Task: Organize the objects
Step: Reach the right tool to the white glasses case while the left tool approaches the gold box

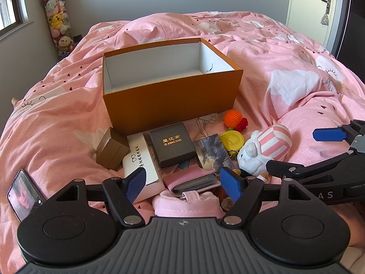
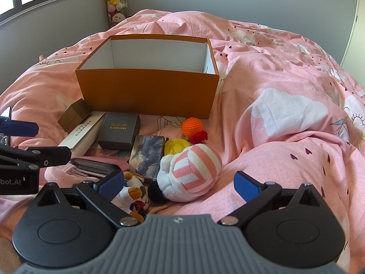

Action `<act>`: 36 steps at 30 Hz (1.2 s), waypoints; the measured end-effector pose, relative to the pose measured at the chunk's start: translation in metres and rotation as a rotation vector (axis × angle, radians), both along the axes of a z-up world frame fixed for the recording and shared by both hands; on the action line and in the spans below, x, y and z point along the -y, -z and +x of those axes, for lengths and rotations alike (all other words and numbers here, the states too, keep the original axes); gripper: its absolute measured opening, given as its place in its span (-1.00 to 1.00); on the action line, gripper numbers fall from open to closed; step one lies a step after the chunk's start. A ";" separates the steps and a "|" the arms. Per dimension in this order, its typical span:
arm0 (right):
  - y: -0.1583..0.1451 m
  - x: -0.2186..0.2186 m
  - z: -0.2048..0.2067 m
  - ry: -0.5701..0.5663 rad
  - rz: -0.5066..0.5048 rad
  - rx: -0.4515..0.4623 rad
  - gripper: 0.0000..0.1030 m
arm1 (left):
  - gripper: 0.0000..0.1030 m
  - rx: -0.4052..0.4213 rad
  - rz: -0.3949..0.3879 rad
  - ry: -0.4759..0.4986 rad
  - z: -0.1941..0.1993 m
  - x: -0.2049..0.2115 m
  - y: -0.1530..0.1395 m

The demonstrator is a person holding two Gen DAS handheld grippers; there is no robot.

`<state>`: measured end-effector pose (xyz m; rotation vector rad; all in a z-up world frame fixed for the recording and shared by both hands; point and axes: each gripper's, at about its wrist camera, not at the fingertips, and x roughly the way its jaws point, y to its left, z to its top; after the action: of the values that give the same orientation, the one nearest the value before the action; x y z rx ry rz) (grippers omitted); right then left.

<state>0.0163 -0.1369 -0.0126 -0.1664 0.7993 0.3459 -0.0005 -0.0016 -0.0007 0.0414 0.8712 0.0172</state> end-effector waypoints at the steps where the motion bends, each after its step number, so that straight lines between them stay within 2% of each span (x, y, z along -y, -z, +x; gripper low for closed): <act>1: 0.000 0.000 0.000 0.000 0.000 -0.001 0.98 | 0.61 -0.001 0.000 0.000 0.001 0.000 0.001; 10: 0.001 0.000 0.002 -0.001 -0.002 -0.003 0.98 | 0.49 0.001 -0.019 0.042 -0.003 -0.002 0.001; 18: 0.001 -0.006 0.003 -0.046 0.007 -0.013 0.96 | 0.14 0.001 -0.027 0.049 0.000 -0.009 0.000; 21: 0.001 -0.009 0.009 -0.084 0.000 -0.011 0.73 | 0.10 -0.007 -0.029 0.038 0.005 -0.022 0.000; 23: 0.000 -0.016 0.018 -0.108 -0.005 -0.021 0.48 | 0.03 -0.014 -0.033 0.018 0.009 -0.032 0.001; 26: -0.005 -0.024 0.033 -0.149 0.020 -0.045 0.29 | -0.10 -0.029 -0.047 -0.027 0.018 -0.052 0.003; 29: -0.006 -0.039 0.048 -0.209 0.045 -0.078 0.12 | -0.12 -0.038 -0.038 -0.064 0.026 -0.066 0.007; 32: -0.002 -0.059 0.066 -0.265 0.071 -0.133 0.03 | -0.11 -0.051 -0.023 -0.090 0.036 -0.078 0.013; 36: 0.007 -0.085 0.093 -0.310 0.121 -0.240 0.01 | 0.00 -0.076 0.015 -0.085 0.047 -0.086 0.019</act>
<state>0.1095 -0.0519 -0.0194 -0.1368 0.9885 0.7154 0.0463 0.0847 -0.0198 0.0189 0.9485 0.1025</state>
